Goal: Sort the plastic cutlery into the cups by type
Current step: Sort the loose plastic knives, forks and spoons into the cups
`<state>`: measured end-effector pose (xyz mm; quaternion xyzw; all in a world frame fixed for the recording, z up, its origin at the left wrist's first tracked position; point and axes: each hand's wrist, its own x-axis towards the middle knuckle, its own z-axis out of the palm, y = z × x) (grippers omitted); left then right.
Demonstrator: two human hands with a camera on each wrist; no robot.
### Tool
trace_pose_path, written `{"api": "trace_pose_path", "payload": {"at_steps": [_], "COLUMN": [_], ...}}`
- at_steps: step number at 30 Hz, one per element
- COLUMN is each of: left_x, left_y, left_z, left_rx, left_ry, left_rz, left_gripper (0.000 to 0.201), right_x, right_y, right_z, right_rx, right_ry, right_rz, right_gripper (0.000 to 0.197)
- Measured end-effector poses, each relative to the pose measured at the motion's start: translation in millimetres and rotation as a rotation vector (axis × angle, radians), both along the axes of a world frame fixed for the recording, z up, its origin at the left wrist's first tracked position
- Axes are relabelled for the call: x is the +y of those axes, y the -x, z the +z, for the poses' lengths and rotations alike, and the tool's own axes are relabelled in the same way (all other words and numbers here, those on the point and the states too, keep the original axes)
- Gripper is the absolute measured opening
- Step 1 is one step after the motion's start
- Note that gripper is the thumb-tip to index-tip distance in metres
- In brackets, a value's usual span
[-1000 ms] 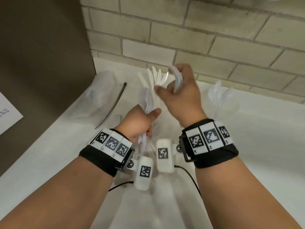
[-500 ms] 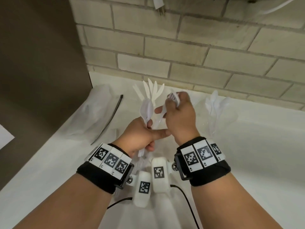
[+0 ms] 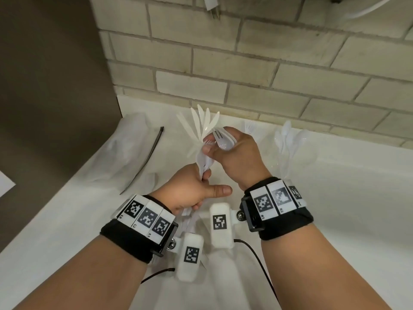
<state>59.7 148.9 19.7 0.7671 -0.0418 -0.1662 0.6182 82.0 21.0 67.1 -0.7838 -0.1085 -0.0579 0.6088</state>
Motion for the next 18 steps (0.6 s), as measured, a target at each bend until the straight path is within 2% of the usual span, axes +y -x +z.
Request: {"api": "trace_pose_path", "payload": {"at_steps": [5, 12, 18], "left_x": [1, 4, 8], "left_y": [2, 2, 4], "left_z": [0, -2, 0], "left_rx": [-0.015, -0.023, -0.036], "left_ry": [-0.015, -0.049, -0.036], "left_rz": [0.008, 0.073, 0.082], "left_gripper": [0.05, 0.048, 0.048], "right_x": [-12, -46, -66], "right_y": [-4, -15, -54], "right_z": [9, 43, 44], "right_rx": [-0.073, -0.183, -0.286], "right_ry": [-0.043, -0.241, -0.231], "right_rz": [-0.08, -0.28, -0.398], "right_gripper": [0.012, 0.019, 0.026]}}
